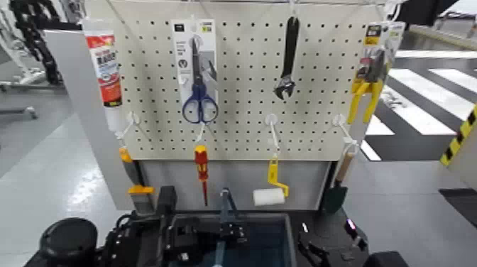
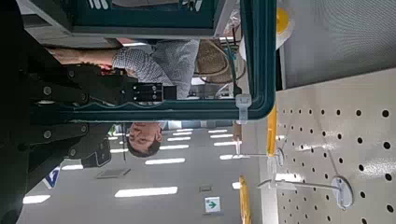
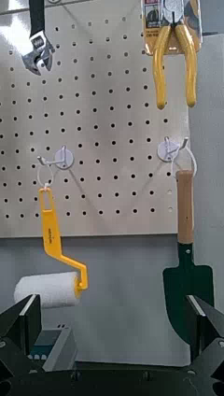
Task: Place the crate on the table.
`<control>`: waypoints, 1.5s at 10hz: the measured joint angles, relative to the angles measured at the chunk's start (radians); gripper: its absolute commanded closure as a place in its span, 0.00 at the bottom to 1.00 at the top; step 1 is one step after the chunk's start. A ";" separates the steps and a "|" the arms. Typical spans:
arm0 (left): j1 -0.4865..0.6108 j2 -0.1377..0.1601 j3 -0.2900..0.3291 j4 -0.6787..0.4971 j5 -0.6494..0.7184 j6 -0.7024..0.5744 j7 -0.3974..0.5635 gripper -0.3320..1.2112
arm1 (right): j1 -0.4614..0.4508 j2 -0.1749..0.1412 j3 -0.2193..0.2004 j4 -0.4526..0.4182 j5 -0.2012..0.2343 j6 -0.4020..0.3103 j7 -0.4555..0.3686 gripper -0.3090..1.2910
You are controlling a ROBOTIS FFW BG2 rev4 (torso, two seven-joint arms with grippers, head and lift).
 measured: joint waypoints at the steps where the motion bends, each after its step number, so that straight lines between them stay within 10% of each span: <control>1: -0.014 -0.002 -0.010 0.018 -0.021 -0.006 -0.025 0.98 | 0.000 0.000 0.000 0.001 -0.001 -0.001 0.000 0.28; 7: -0.065 -0.010 -0.081 0.100 -0.059 -0.063 -0.108 0.85 | -0.005 -0.004 0.003 0.005 -0.008 -0.011 0.000 0.28; 12: -0.047 -0.016 -0.093 0.091 -0.066 -0.176 -0.133 0.44 | -0.005 -0.008 0.003 0.009 -0.022 -0.015 0.000 0.28; 15: 0.070 -0.022 0.051 -0.083 -0.106 -0.252 0.121 0.43 | -0.004 -0.007 0.001 0.008 -0.027 -0.014 0.000 0.28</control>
